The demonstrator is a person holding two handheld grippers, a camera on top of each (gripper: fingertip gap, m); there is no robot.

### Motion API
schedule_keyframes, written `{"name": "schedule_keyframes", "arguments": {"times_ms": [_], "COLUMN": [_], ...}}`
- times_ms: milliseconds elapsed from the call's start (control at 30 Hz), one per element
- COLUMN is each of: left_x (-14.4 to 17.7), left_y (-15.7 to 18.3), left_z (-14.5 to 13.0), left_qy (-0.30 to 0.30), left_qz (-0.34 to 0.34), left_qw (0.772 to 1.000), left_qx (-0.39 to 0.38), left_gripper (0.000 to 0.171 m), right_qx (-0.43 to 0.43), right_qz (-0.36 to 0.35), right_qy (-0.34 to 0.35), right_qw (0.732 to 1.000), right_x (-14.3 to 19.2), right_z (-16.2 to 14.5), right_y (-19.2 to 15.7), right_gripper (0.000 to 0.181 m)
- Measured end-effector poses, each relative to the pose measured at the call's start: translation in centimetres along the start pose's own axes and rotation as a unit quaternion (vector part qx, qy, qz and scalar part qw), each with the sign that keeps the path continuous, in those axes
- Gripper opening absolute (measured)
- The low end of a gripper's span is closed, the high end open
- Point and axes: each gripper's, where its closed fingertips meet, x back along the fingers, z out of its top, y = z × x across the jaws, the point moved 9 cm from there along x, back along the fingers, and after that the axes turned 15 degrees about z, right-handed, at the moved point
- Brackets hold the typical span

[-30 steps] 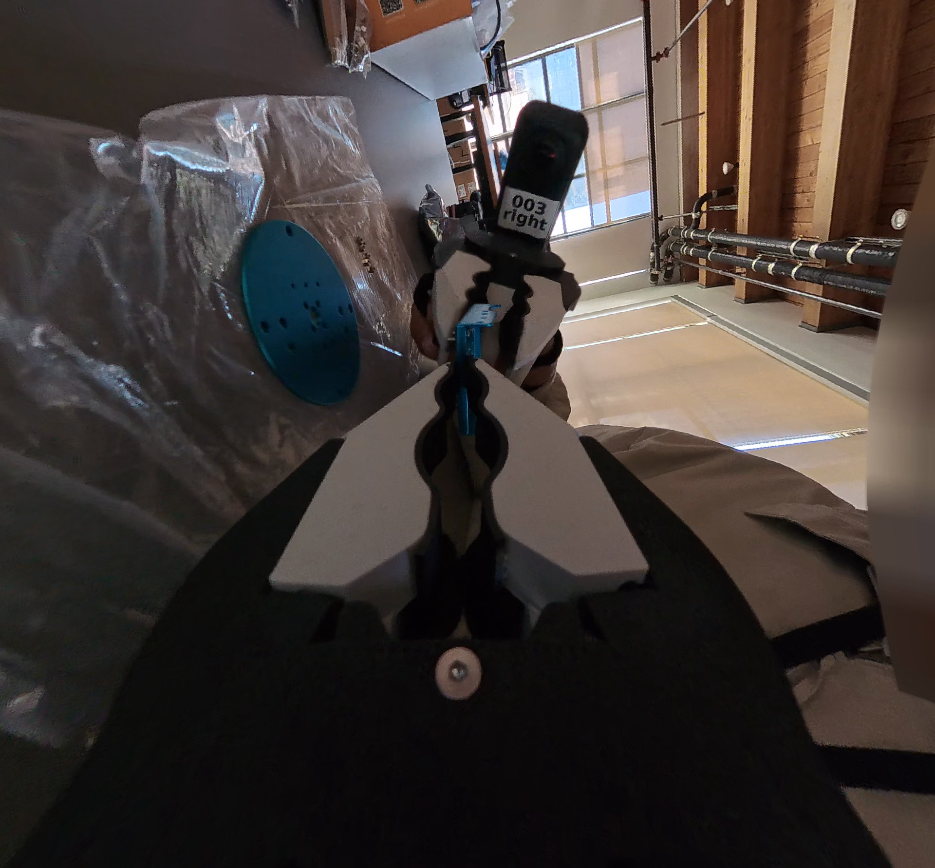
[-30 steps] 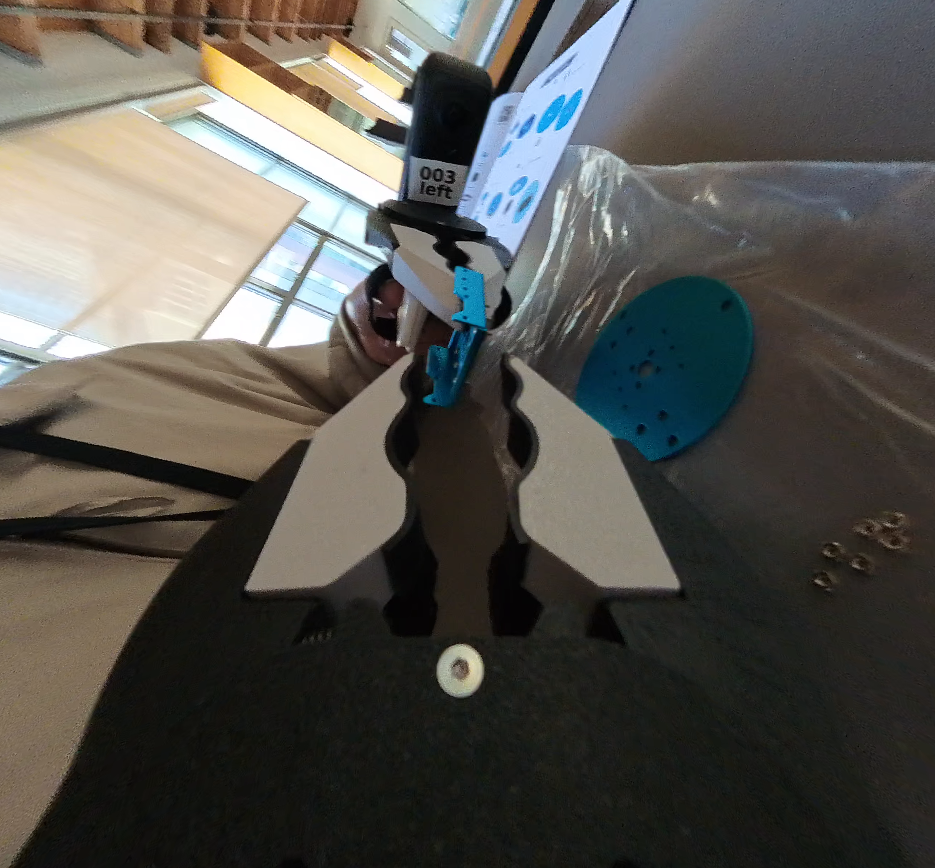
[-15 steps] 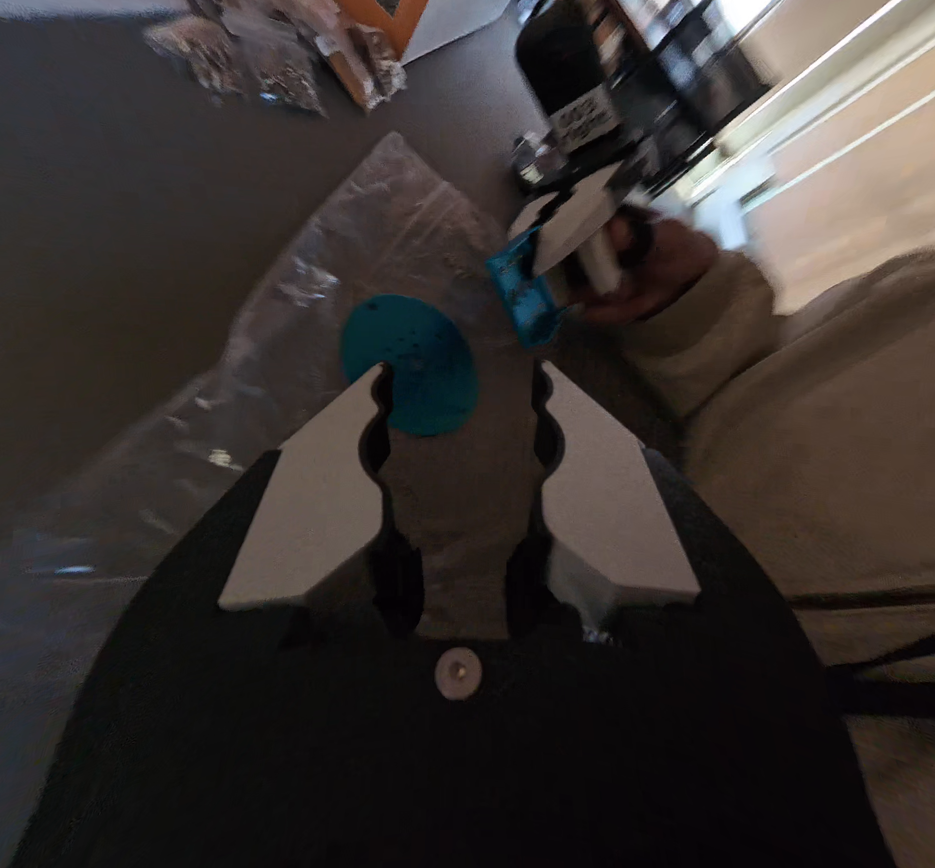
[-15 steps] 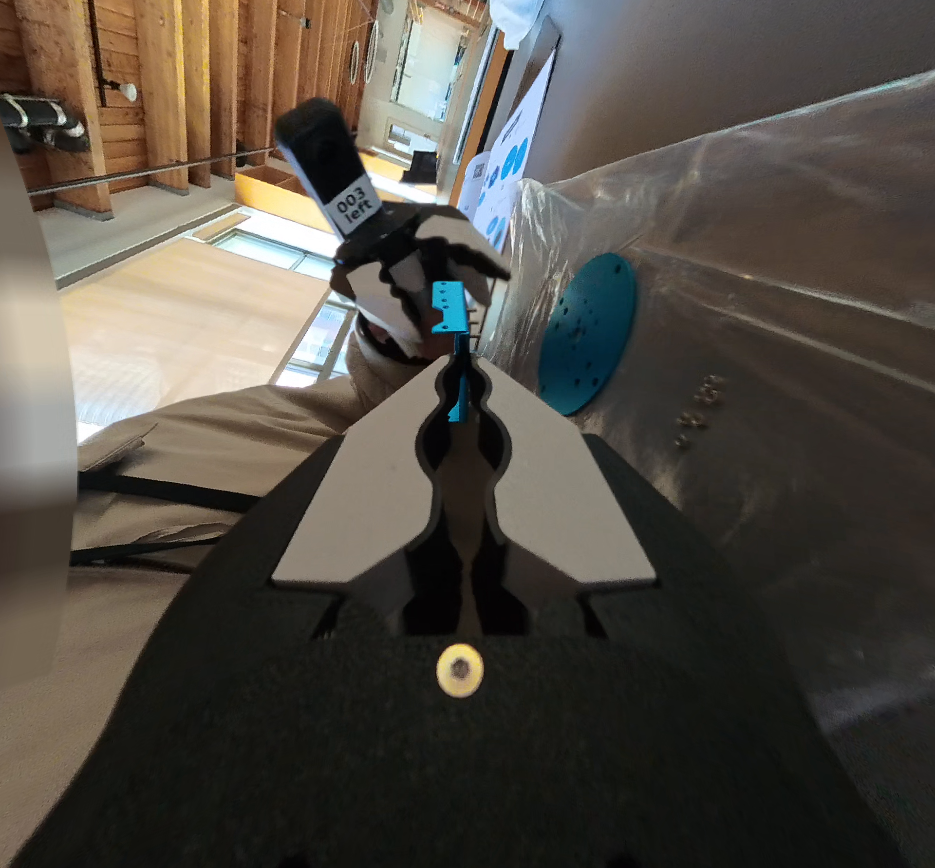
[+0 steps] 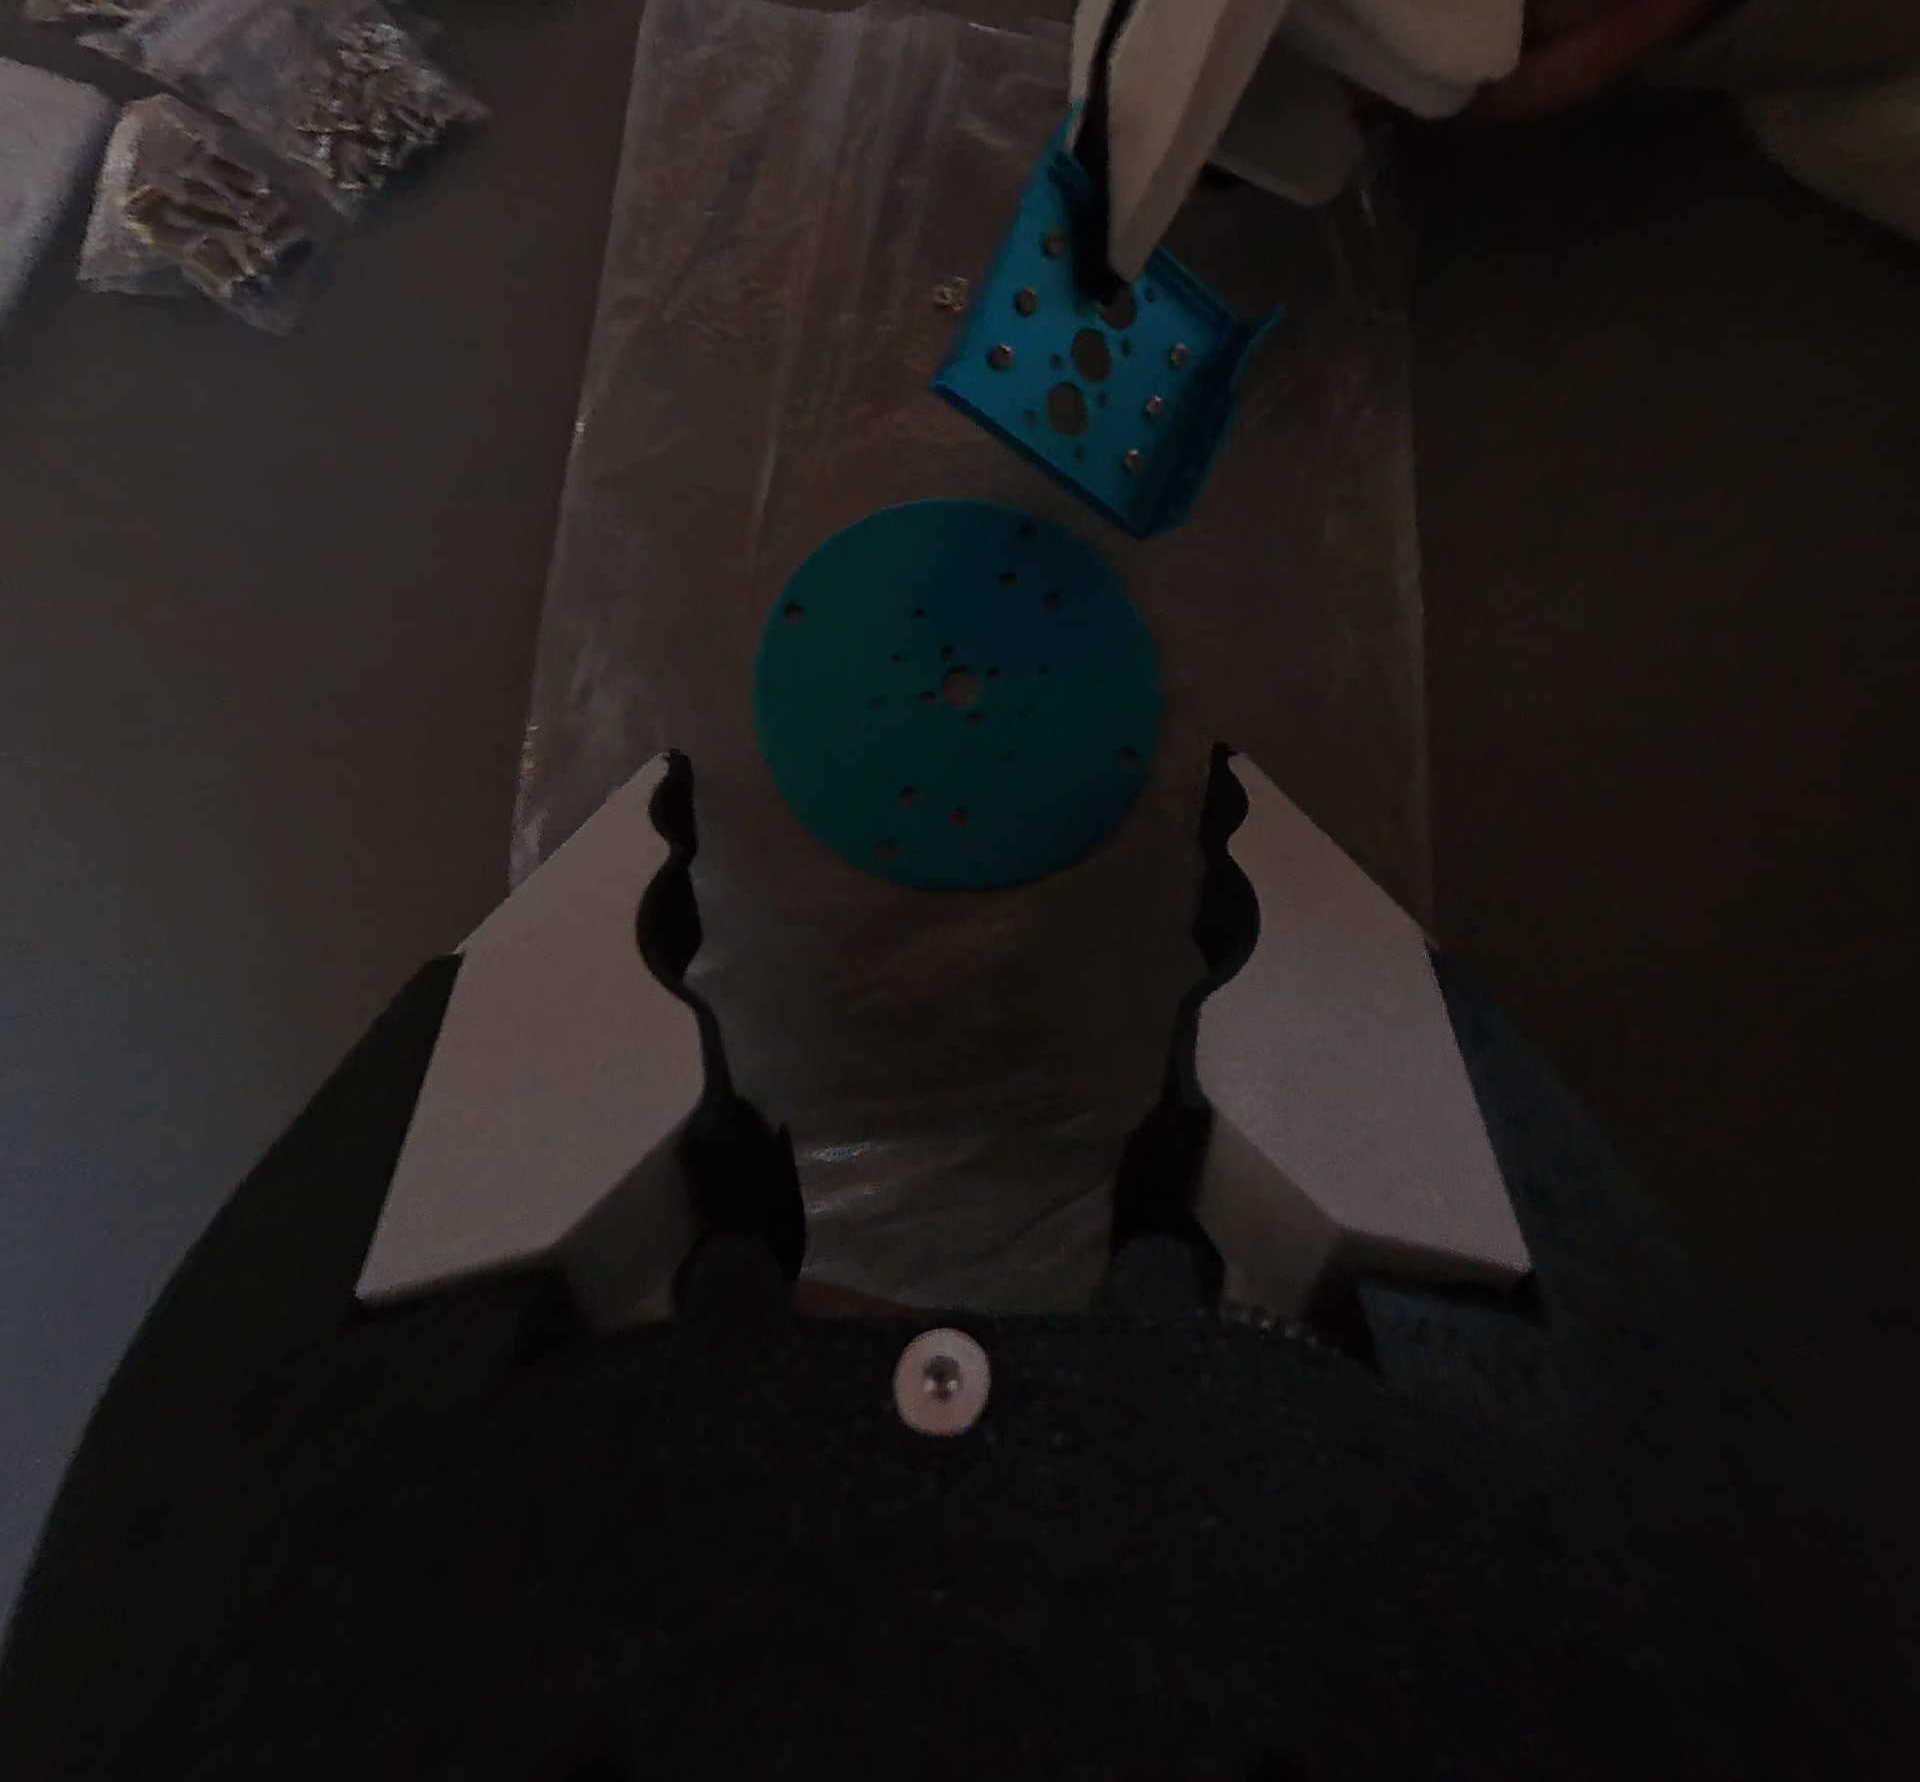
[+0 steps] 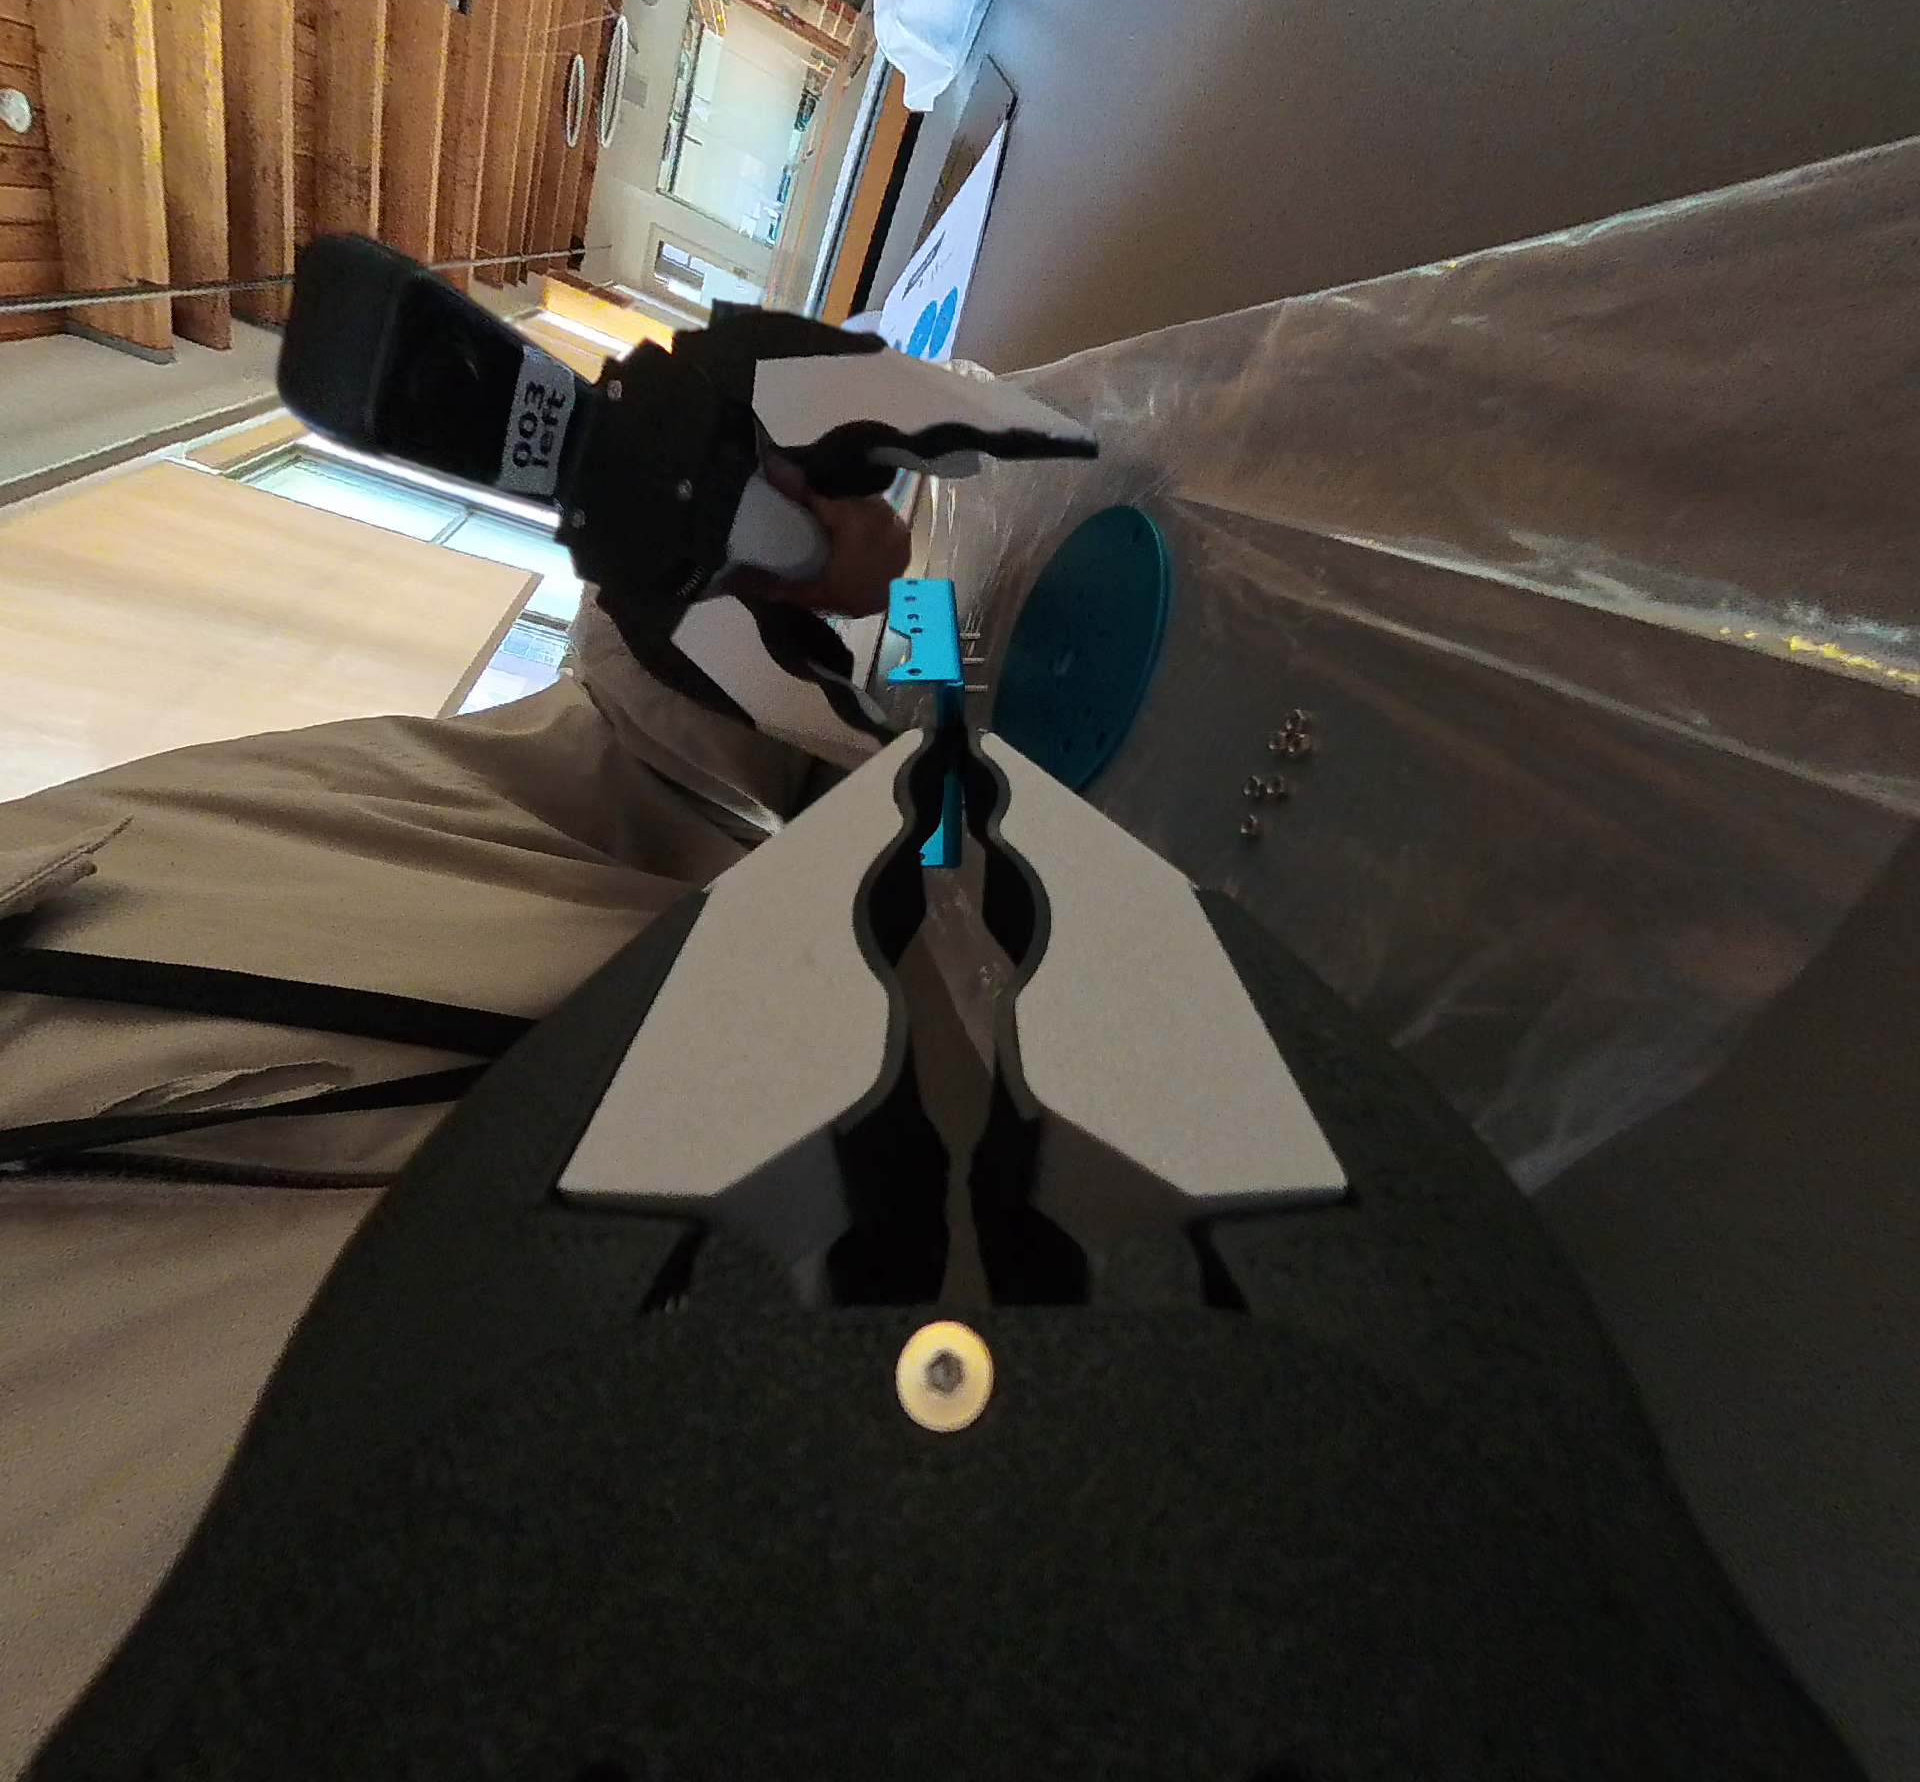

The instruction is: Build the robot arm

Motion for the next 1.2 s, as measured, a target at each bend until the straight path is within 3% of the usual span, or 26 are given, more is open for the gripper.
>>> {"name": "schedule_keyframes", "arguments": {"times_ms": [200,333,567,700,800,1000,1133,1200], "left_x": [-0.6,-0.5,-0.1,0.5,1.4,-0.6,-0.7,-0.6], "left_y": [0.8,1.2,1.6,0.7,0.3,-1.3,-1.4,-0.7], "left_z": [-0.3,-0.4,-0.5,0.1,1.3,1.7,2.4,2.6], "left_qy": [0.010,0.034,0.035,0.037,0.048,-0.064,-0.074,-0.068], "left_qz": [0.015,0.010,0.021,0.024,-0.024,-0.084,-0.082,-0.082], "left_qw": [0.999,0.999,0.999,0.999,0.997,0.991,0.992,0.994], "left_qx": [-0.029,-0.031,-0.028,0.016,0.062,0.077,0.055,0.029], "left_gripper": [0.097,0.076,0.066,0.067,0.066,0.065,0.067,0.077], "right_qx": [-0.002,-0.002,-0.002,0.004,0.004,0.015,0.023,0.024], "right_qz": [-0.002,-0.007,-0.027,-0.036,-0.038,-0.060,-0.065,-0.065], "right_qy": [0.001,-0.003,-0.014,-0.021,-0.021,-0.039,-0.041,-0.043], "right_qw": [1.000,1.000,1.000,0.999,0.999,0.997,0.997,0.997], "right_x": [0.0,-0.1,-0.3,-0.4,-0.3,-0.7,-0.7,-0.7], "right_z": [0.0,0.0,-0.1,-0.1,-0.2,-0.5,-0.6,-0.6], "right_y": [0.1,0.2,0.4,0.3,0.4,0.5,0.5,0.4], "right_gripper": [0.002,0.002,0.002,0.002,0.002,0.002,0.002,0.002]}}
